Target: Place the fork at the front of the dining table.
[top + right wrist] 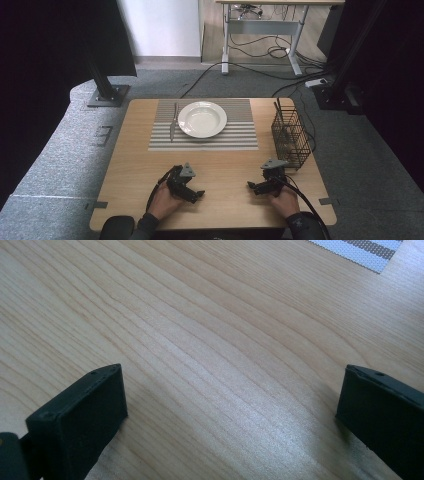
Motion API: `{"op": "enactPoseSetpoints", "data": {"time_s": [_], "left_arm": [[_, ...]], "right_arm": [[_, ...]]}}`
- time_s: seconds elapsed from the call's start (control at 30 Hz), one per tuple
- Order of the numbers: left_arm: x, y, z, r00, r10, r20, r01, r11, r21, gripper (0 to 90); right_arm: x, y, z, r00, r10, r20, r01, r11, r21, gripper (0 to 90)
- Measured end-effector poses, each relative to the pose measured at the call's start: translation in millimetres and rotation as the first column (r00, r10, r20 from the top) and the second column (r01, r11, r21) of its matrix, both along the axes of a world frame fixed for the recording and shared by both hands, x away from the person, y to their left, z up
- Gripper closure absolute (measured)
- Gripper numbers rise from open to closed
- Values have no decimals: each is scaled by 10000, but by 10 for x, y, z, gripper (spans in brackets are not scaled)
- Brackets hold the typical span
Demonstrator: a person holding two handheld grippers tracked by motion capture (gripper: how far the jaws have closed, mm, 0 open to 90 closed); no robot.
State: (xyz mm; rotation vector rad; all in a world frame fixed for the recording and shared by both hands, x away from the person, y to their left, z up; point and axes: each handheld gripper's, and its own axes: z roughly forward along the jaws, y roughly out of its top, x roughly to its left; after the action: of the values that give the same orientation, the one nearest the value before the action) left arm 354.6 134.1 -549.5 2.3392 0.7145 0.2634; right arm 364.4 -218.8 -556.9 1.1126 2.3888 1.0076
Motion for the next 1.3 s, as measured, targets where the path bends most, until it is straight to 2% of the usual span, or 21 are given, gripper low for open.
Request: {"op": "enactPoseSetpoints", "data": {"time_s": [0.2, 0.57, 0.77, 0.9, 1.03, 1.1, 1.3], "left_arm": [[1, -18, -2, 9998, 212, 6, -212, 9998, -36, 0], [2, -27, 1, 9996, 286, -13, -286, 9996, 2, 0], [17, -34, 28, 9997, 200, -167, -198, 9997, 138, 7], [16, -50, 54, 9994, 113, -332, -112, 9999, 34, 14], [17, -71, 142, 9997, 1, -241, -3, 10000, -89, 17], [39, -77, 232, 9993, -163, -324, 151, 9991, -390, 16], [98, -135, 391, 9992, -312, -256, 294, 9971, -696, 15]], "right_arm": [[0, 0, 0, 10000, 3, 0, -3, 10000, -3, 0], [-7, 2, 1, 10000, -56, -17, 56, 10000, 4, 0], [-24, 0, 1, 9999, -128, -27, 128, 9999, 17, 0], [-34, -5, 0, 9999, -112, -30, 112, 9999, 24, 0], [-48, -14, -1, 10000, -71, 6, 71, 10000, 14, 0], [-60, -21, 0, 10000, -37, -4, 37, 10000, 4, 0], [-85, -29, -1, 10000, -26, 6, 26, 10000, 23, 0]]}}
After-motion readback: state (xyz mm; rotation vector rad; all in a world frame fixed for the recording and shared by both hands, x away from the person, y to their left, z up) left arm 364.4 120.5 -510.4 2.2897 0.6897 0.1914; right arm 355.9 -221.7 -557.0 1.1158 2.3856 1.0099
